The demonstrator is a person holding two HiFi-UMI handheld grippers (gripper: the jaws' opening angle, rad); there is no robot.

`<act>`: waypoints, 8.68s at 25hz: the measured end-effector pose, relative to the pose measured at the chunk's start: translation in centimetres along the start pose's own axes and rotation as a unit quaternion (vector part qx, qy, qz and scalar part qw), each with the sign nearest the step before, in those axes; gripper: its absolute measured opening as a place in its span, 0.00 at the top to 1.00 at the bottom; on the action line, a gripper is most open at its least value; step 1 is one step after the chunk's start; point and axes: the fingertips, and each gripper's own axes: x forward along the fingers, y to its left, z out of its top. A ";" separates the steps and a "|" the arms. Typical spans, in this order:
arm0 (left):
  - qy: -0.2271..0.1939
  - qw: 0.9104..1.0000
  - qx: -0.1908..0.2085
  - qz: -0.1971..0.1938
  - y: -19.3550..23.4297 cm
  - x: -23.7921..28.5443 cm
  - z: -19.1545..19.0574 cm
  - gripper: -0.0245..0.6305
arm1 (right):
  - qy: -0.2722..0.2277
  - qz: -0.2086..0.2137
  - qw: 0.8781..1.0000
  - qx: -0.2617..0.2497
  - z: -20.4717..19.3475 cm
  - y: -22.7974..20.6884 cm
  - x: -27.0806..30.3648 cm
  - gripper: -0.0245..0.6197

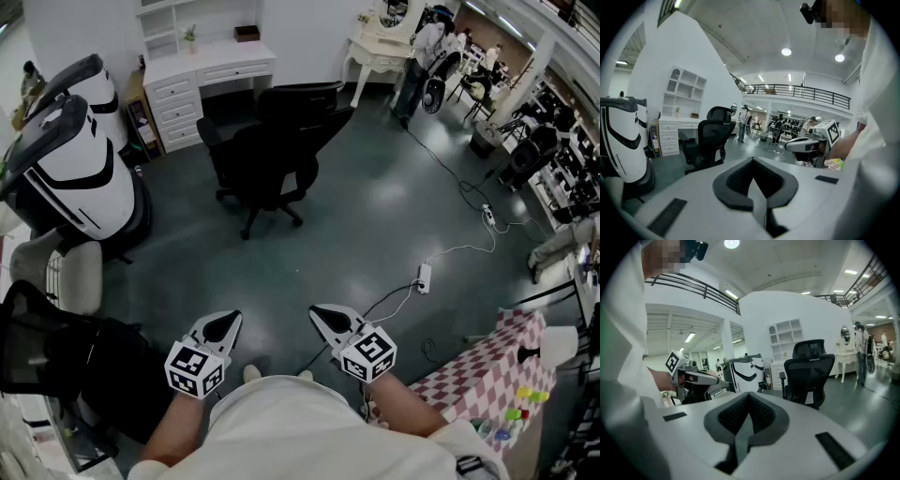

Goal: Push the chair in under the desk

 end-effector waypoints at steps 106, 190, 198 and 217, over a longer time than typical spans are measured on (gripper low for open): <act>0.228 0.913 0.318 0.116 28.3 56.4 22.7 0.69 | 0.156 0.240 0.831 -0.478 14.9 -60.0 32.4 0.76; 0.237 0.885 0.398 0.052 57.2 64.5 31.5 0.75 | 0.194 0.182 0.831 -0.488 22.4 -67.8 60.5 0.79; 0.240 0.887 0.391 0.048 59.7 66.4 32.8 0.74 | 0.189 0.183 0.830 -0.491 23.5 -69.9 62.8 0.79; 0.251 0.892 0.373 0.049 65.1 72.7 35.9 0.75 | 0.187 0.200 0.824 -0.496 25.7 -76.6 68.4 0.79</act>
